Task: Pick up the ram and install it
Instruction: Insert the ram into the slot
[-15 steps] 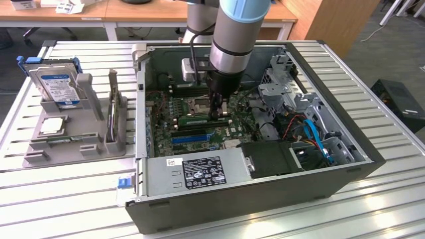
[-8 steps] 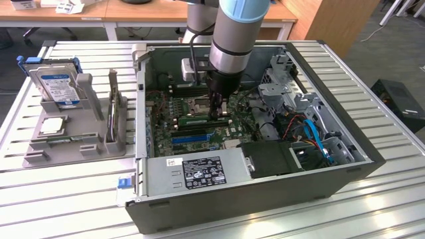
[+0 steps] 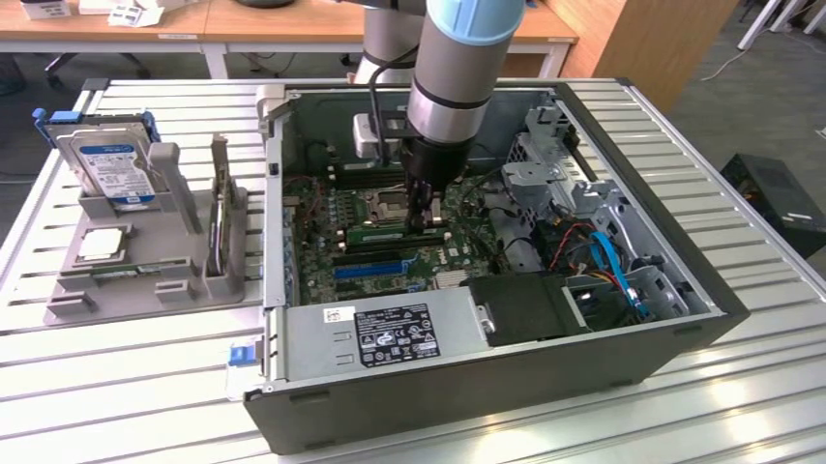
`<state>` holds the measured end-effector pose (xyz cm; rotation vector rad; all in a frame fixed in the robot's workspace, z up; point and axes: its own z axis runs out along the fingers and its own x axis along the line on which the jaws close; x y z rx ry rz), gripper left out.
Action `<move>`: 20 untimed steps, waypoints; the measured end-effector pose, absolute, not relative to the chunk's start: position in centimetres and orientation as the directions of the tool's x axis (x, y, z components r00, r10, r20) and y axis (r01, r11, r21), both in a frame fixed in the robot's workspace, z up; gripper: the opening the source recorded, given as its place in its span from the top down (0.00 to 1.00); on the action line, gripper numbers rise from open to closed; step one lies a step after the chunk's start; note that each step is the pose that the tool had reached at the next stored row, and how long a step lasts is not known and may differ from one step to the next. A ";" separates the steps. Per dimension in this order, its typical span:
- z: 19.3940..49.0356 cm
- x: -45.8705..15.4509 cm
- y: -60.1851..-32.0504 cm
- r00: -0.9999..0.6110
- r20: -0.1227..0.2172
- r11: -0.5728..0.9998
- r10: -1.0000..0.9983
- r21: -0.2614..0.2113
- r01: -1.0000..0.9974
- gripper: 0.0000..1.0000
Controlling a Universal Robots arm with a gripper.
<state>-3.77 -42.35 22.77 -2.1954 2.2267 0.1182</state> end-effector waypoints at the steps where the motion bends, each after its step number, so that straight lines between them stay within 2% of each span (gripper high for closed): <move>1: 22.7 -3.8 -42.4 -0.015 -0.062 0.013 -0.998 0.045 -0.999 0.88; 20: 22.9 -3.7 -42.3 -0.007 -0.068 0.004 -0.998 0.045 -0.999 0.88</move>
